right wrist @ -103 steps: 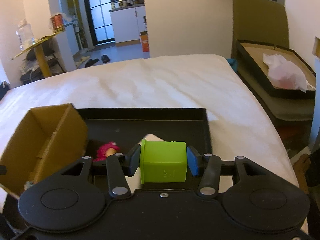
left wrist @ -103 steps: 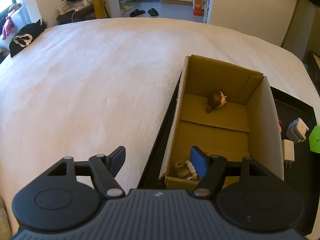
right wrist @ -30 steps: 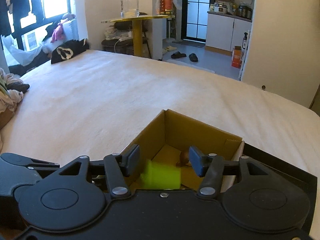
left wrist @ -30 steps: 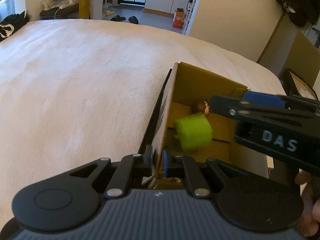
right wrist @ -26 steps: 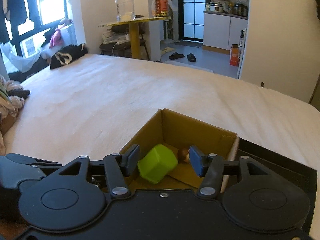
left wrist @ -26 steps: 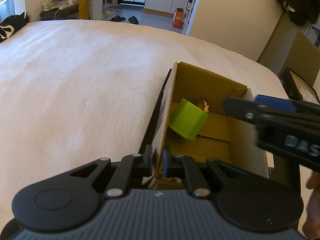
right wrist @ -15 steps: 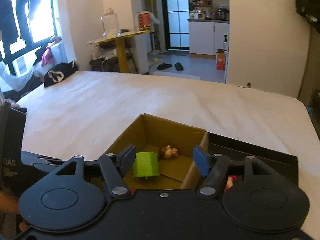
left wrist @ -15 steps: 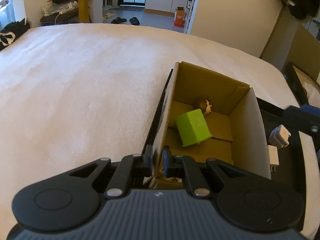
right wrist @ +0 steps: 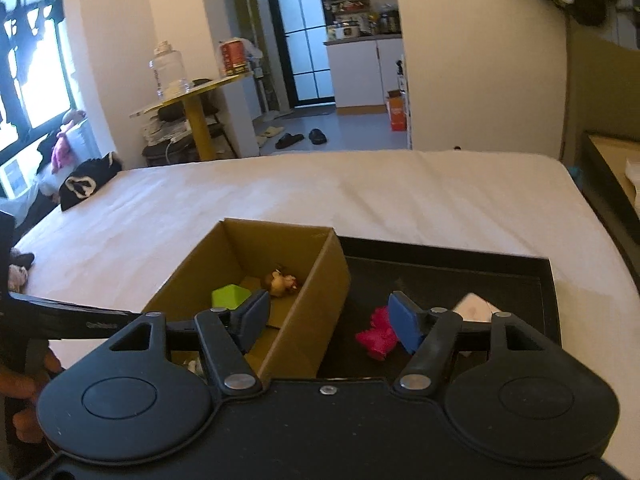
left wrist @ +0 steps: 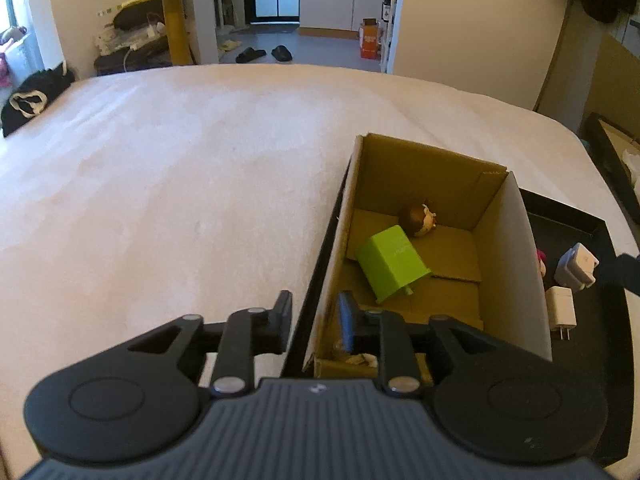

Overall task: Organize rigid objects
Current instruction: 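Move the right tool to the white phone charger and grasp it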

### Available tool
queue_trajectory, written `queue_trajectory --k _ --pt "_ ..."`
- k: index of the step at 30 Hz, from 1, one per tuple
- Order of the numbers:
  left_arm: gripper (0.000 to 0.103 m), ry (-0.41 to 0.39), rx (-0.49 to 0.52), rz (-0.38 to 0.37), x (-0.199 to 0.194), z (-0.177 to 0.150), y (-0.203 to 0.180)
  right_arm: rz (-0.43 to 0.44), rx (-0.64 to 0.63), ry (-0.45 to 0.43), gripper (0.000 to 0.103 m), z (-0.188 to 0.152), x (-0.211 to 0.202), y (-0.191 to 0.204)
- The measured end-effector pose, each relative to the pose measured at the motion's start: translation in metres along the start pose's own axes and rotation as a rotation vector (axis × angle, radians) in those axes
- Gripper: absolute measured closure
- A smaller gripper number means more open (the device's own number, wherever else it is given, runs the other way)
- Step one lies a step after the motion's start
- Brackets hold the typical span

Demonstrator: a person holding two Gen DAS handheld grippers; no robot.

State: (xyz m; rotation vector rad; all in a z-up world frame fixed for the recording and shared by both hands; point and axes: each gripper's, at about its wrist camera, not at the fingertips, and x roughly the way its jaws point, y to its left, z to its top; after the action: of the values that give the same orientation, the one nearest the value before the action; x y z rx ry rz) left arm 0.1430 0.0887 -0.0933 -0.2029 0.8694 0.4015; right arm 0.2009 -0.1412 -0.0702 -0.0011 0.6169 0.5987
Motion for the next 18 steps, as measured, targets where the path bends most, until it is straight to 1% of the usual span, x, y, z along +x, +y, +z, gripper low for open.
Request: queue_trajectory --k 2,4,5,8,11,14,18 --pt "0.065 -0.005 0.007 0.023 -0.002 0.001 -0.001 0.002 0.013 -0.003 0.038 -0.003 0.001 -0.005" --pt "0.06 -0.003 0.018 0.049 -0.003 0.002 -0.002 -0.003 0.033 -0.002 0.037 -0.007 0.003 -0.01" --pt "0.056 -0.002 0.019 0.058 -0.003 0.002 -0.003 -0.005 0.045 -0.002 0.035 -0.009 0.003 -0.013" --pt "0.051 -0.003 0.036 0.074 -0.004 0.003 -0.008 -0.01 0.079 -0.003 0.027 -0.02 0.002 -0.023" --pt "0.047 -0.025 0.058 0.117 -0.007 0.004 -0.015 -0.011 0.112 0.015 0.027 -0.03 0.007 -0.033" --pt "0.042 -0.023 0.057 0.114 -0.007 0.006 -0.019 -0.002 0.149 0.028 0.027 -0.039 0.015 -0.041" --pt "0.034 -0.006 0.079 0.118 -0.003 0.006 -0.027 -0.026 0.177 0.047 0.027 -0.049 0.025 -0.049"
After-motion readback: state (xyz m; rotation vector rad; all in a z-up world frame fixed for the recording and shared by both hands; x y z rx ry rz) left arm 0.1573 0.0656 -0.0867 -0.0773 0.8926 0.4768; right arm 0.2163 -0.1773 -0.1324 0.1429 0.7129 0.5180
